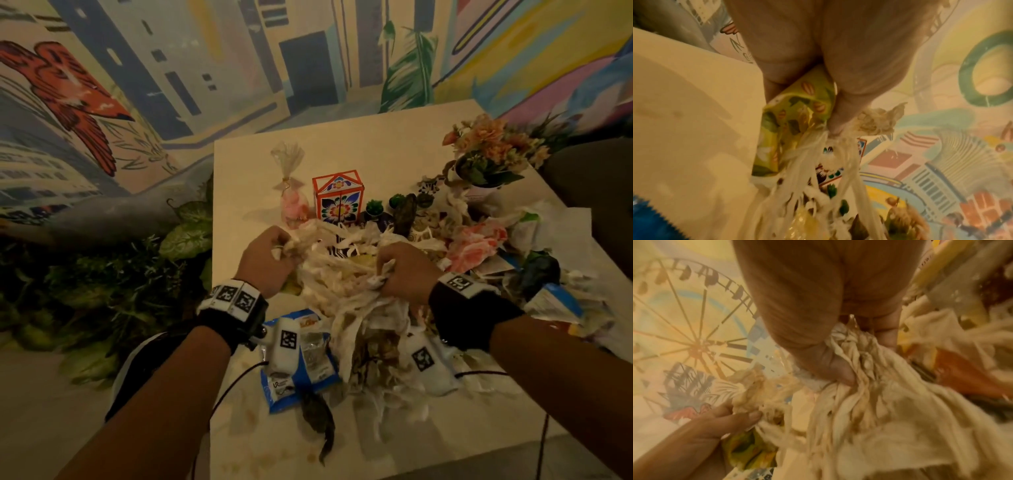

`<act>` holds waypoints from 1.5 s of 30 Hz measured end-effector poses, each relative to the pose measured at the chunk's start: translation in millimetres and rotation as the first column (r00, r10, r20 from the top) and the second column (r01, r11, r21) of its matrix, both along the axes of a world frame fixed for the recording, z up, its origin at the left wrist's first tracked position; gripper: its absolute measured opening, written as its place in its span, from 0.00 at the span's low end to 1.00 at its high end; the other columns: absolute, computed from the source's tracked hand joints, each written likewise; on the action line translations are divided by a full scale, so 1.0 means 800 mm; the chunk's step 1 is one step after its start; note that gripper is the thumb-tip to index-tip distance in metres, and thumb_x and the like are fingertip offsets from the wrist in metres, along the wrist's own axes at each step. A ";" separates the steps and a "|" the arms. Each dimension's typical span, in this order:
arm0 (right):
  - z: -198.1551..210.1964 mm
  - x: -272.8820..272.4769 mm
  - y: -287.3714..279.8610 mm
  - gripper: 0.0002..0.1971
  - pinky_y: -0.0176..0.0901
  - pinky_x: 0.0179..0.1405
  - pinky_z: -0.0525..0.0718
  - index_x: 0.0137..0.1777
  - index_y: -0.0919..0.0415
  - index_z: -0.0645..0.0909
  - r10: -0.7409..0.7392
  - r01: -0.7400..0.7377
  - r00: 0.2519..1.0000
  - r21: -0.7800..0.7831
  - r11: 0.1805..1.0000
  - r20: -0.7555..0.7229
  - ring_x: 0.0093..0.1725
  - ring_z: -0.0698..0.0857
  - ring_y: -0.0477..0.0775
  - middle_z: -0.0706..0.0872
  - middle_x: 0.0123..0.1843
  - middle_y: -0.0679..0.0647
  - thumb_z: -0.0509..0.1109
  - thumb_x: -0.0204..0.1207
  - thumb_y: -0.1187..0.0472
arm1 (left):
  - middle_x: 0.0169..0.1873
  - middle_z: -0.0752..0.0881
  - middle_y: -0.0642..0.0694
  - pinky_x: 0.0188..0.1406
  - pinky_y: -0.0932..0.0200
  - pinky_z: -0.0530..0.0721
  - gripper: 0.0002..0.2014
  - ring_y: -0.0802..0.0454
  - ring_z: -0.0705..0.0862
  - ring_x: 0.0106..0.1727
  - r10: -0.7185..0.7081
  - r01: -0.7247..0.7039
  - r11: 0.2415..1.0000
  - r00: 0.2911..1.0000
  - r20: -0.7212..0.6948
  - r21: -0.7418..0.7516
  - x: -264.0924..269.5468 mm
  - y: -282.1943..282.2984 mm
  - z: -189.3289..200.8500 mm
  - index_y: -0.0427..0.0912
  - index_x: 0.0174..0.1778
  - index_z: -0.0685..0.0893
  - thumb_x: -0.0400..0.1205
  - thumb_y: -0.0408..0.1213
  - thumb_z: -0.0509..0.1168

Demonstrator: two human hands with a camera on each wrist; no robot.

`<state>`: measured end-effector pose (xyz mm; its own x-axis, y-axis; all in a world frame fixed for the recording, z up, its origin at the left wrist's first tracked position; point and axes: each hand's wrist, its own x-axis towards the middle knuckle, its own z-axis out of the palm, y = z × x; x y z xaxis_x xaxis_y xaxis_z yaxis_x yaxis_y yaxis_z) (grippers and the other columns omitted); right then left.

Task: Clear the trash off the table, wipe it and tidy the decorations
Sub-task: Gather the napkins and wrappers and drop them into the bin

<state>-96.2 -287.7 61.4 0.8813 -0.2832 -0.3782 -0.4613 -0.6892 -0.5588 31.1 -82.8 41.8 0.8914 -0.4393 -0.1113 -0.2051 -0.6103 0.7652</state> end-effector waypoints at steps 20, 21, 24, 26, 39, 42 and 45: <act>0.140 0.007 -0.020 0.15 0.56 0.34 0.76 0.28 0.56 0.69 0.021 -0.005 0.902 -0.038 0.999 0.430 0.33 0.77 0.55 0.78 0.30 0.54 0.71 0.63 0.73 | 0.28 0.78 0.48 0.28 0.67 0.74 0.11 0.61 0.73 0.29 0.114 -0.136 0.921 0.990 -0.080 -0.366 -0.014 0.020 0.065 0.40 0.35 0.79 0.69 0.20 0.71; 0.143 0.011 -0.019 0.18 0.54 0.32 0.71 0.27 0.54 0.66 0.020 -0.006 0.897 -0.034 0.999 0.441 0.29 0.71 0.51 0.73 0.27 0.51 0.70 0.64 0.73 | 0.28 0.78 0.48 0.29 0.64 0.75 0.12 0.58 0.74 0.31 0.118 -0.143 0.916 0.989 -0.089 -0.376 -0.014 0.021 0.065 0.42 0.35 0.79 0.69 0.21 0.71; 0.152 0.025 -0.013 0.21 0.44 0.32 0.67 0.26 0.52 0.63 0.015 -0.002 0.884 -0.028 1.000 0.466 0.28 0.66 0.46 0.68 0.27 0.48 0.71 0.67 0.72 | 0.31 0.79 0.44 0.28 0.65 0.77 0.10 0.53 0.75 0.34 0.132 -0.167 0.899 0.985 -0.113 -0.405 -0.012 0.025 0.072 0.37 0.39 0.81 0.69 0.19 0.70; 0.163 0.034 -0.006 0.20 0.35 0.28 0.67 0.27 0.51 0.65 0.010 0.016 0.867 -0.048 0.999 0.498 0.29 0.68 0.45 0.70 0.28 0.48 0.72 0.68 0.69 | 0.35 0.81 0.41 0.27 0.67 0.78 0.10 0.52 0.77 0.35 0.154 -0.184 0.892 0.982 -0.106 -0.413 -0.009 0.031 0.082 0.30 0.45 0.81 0.70 0.19 0.70; 0.181 0.106 0.114 0.08 0.39 0.37 0.73 0.37 0.63 0.77 0.111 -0.206 0.806 0.101 0.973 0.581 0.36 0.76 0.47 0.78 0.31 0.53 0.74 0.67 0.72 | 0.40 0.88 0.44 0.44 0.47 0.86 0.13 0.47 0.86 0.41 0.366 -0.373 0.823 0.925 -0.103 -0.428 0.037 0.183 0.108 0.48 0.41 0.85 0.70 0.24 0.71; 0.157 0.126 0.171 0.15 0.39 0.37 0.72 0.31 0.55 0.73 0.173 -0.288 0.818 0.130 0.949 0.548 0.33 0.75 0.45 0.77 0.30 0.49 0.75 0.66 0.72 | 0.36 0.86 0.48 0.41 0.49 0.83 0.12 0.50 0.84 0.39 0.435 -0.427 0.835 0.899 -0.057 -0.347 0.051 0.251 0.083 0.52 0.36 0.84 0.70 0.27 0.73; 0.132 0.151 0.238 0.21 0.36 0.33 0.71 0.28 0.48 0.69 0.214 -0.350 0.818 0.167 0.922 0.534 0.31 0.73 0.42 0.75 0.29 0.45 0.74 0.65 0.72 | 0.36 0.85 0.44 0.42 0.46 0.82 0.10 0.46 0.82 0.41 0.471 -0.466 0.860 0.882 -0.025 -0.206 0.069 0.318 0.046 0.51 0.34 0.81 0.69 0.31 0.74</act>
<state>24.4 -97.1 167.1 0.9927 0.0500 0.1101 0.1193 -0.5526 -0.8249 86.1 171.8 78.4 0.9990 0.0207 -0.0404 0.0454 -0.4739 0.8794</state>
